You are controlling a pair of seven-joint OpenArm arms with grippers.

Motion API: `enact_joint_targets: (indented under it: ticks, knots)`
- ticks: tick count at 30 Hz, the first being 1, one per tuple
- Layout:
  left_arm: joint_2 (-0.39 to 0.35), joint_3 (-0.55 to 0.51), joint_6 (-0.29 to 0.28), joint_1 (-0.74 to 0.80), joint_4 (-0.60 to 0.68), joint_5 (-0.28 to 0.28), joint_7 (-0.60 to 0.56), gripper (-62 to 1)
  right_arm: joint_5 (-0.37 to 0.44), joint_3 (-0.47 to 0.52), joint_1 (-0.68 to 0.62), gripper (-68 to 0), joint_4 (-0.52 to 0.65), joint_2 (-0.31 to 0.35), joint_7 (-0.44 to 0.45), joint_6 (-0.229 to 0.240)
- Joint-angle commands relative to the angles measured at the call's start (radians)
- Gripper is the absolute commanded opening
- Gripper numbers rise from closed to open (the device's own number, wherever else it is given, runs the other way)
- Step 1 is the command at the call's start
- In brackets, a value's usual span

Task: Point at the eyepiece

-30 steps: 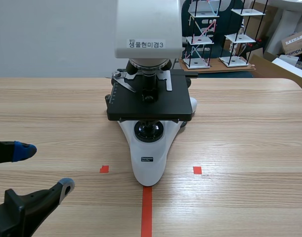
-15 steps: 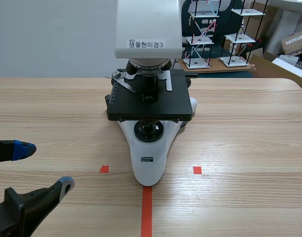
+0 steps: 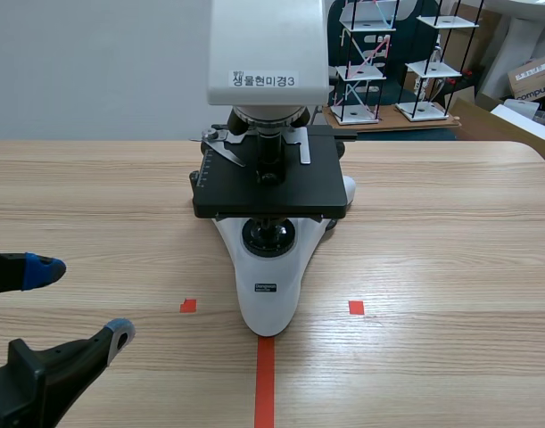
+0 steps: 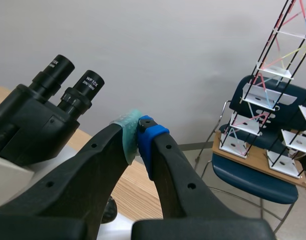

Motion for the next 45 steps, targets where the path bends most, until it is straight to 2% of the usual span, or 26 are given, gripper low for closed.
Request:
enact_joint_targets:
  ticks: [1, 8, 11, 13, 17, 45]
  knots:
    - [0.005, 0.000, 0.005, -0.003, 0.010, -0.010, -0.018, -1.9, -0.020, -0.014, 0.038, -66.9, -0.018, -0.023, 0.010, -0.006]
    - [0.005, 0.000, 0.005, -0.003, 0.010, -0.010, -0.018, -1.9, -0.065, -0.159, 0.182, -66.9, -0.143, -0.135, -0.010, 0.000]
    - [0.005, 0.000, 0.005, -0.003, 0.010, -0.010, -0.018, -1.9, -0.066, -0.223, 0.246, -66.9, -0.212, -0.190, -0.018, 0.037]
    - [0.005, 0.000, 0.005, -0.003, 0.010, -0.010, -0.018, -1.9, -0.066, -0.263, 0.286, -66.9, -0.248, -0.220, -0.032, 0.039]
    - [0.005, 0.000, 0.005, -0.003, 0.010, -0.009, -0.018, -1.9, -0.077, -0.310, 0.336, -66.9, -0.259, -0.252, -0.043, 0.047]
    - [0.005, 0.000, 0.005, -0.003, 0.010, -0.009, -0.017, -1.9, -0.080, -0.318, 0.343, -66.9, -0.259, -0.268, -0.059, 0.047]
